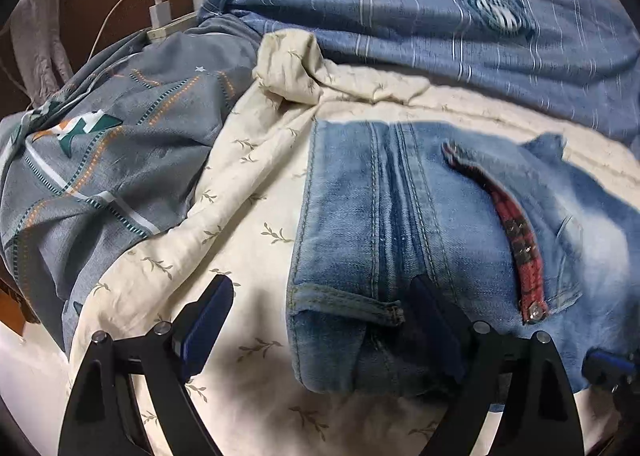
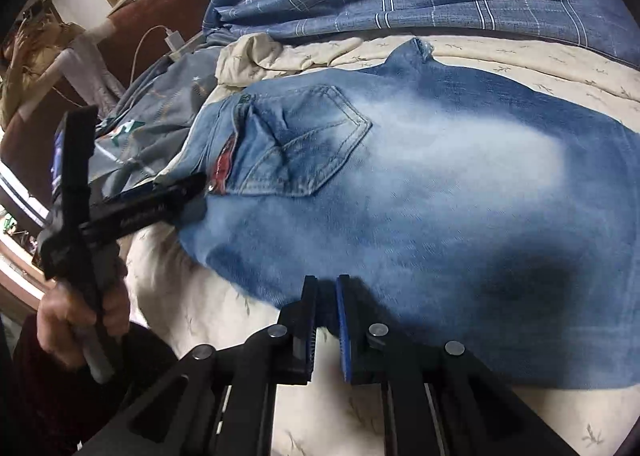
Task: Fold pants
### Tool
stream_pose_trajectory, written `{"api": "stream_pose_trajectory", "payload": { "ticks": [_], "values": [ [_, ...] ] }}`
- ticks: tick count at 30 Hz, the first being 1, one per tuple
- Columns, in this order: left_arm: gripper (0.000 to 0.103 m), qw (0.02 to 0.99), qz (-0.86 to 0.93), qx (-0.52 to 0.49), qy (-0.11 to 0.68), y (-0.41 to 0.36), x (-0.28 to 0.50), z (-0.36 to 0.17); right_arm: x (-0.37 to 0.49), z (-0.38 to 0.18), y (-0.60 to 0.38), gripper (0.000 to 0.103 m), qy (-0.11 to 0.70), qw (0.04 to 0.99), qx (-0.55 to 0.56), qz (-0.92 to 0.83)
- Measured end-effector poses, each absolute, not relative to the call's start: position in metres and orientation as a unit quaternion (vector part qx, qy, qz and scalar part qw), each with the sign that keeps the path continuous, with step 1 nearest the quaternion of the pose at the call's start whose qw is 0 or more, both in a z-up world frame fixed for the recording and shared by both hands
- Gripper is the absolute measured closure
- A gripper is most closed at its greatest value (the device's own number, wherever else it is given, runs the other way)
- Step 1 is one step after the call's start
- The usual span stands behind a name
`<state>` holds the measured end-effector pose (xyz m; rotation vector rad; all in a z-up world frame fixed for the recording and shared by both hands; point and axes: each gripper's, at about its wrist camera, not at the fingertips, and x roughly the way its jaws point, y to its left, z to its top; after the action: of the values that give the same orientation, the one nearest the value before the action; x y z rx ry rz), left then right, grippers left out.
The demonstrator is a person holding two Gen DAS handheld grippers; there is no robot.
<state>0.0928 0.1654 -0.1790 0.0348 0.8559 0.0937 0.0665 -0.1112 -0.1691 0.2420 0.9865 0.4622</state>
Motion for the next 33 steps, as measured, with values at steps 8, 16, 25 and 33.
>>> {"api": "stream_pose_trajectory", "payload": {
  "ticks": [8, 16, 25, 33],
  "values": [
    [0.013, 0.953, 0.037, 0.043, 0.296, 0.139, 0.06, -0.14, 0.055, -0.143, -0.169, 0.091, 0.402, 0.877, 0.186, 0.185],
    [0.013, 0.944, -0.046, 0.121, 0.304, 0.057, 0.06, -0.152, 0.057, -0.16, -0.224, 0.092, 0.421, 0.87, 0.239, 0.088],
    [0.013, 0.939, -0.097, 0.125, 0.305, 0.014, 0.058, -0.154, 0.047, -0.17, -0.245, 0.092, 0.429, 0.868, 0.239, 0.069],
    [0.013, 0.937, -0.104, 0.116, 0.314, 0.005, 0.057, -0.158, 0.05, -0.174, -0.243, 0.091, 0.436, 0.869, 0.226, 0.067]
  ]
}}
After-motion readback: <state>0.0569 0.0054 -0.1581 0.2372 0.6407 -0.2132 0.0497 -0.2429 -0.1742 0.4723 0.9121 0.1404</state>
